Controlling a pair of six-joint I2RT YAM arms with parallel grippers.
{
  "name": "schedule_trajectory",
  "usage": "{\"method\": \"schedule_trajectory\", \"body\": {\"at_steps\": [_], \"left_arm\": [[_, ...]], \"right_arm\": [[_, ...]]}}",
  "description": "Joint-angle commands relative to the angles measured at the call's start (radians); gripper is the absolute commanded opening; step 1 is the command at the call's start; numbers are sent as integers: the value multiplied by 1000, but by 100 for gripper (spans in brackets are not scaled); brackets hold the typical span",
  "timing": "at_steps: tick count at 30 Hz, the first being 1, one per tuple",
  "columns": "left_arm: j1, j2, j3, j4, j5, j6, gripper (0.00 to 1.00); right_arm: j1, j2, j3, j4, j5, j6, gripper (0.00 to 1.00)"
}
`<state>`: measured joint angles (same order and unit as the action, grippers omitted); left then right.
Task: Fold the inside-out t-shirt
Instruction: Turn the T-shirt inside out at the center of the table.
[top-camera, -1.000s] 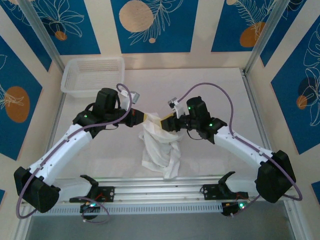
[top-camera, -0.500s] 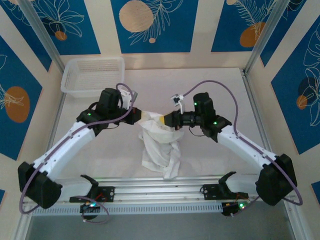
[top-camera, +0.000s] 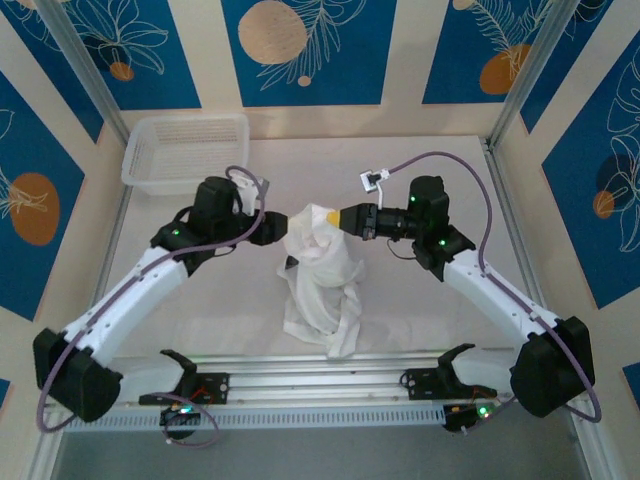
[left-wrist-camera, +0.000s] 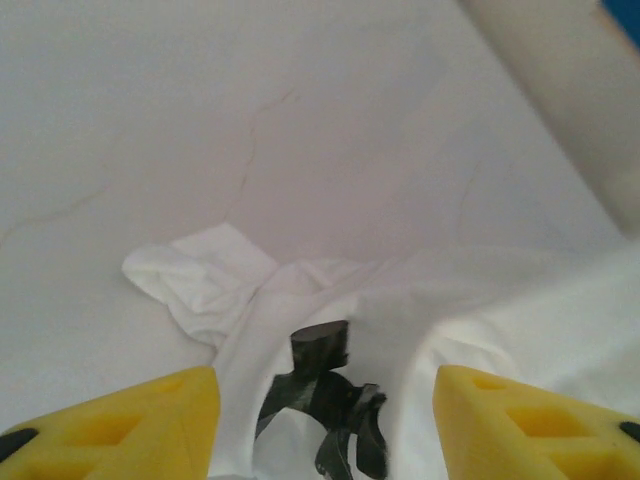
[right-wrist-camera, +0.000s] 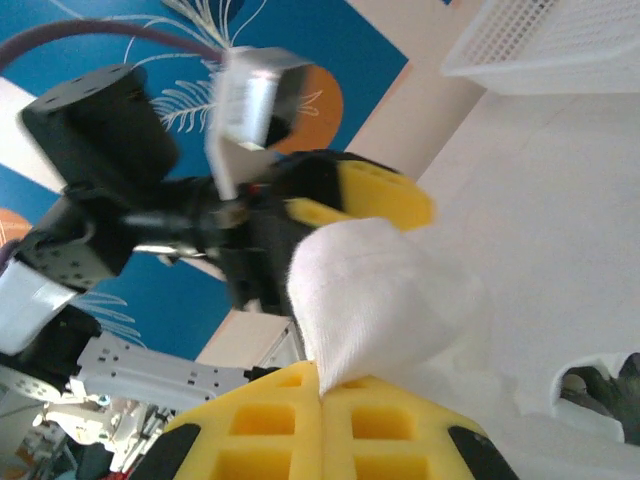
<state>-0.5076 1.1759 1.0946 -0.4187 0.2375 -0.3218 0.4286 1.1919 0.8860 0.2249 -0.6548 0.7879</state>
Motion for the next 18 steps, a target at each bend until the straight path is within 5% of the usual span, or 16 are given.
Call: {"method": "schedule_trajectory", "body": {"at_steps": [1,6,11,15,17,18], "left_arm": [[7,-41,8,-7,147,22,61],[7,30,4,87,385,-3,60],[9,143,52,56,307,6,61],[9,198,73,128,360,-41,61],[9,190,73,171,385,-56,50],[9,184,74,185,395,-58,33]], "right_arm": [[-11,-6,-5,30,-13,23,0],[-10,-6,-3,25,-29,25,0],[1,-9,11,15,-46,18,0],[15,-5,20,-2,-62,11,0],[12,-5,14,-14,-60,8,0],[10,-8,4,-18,-56,6,0]]}}
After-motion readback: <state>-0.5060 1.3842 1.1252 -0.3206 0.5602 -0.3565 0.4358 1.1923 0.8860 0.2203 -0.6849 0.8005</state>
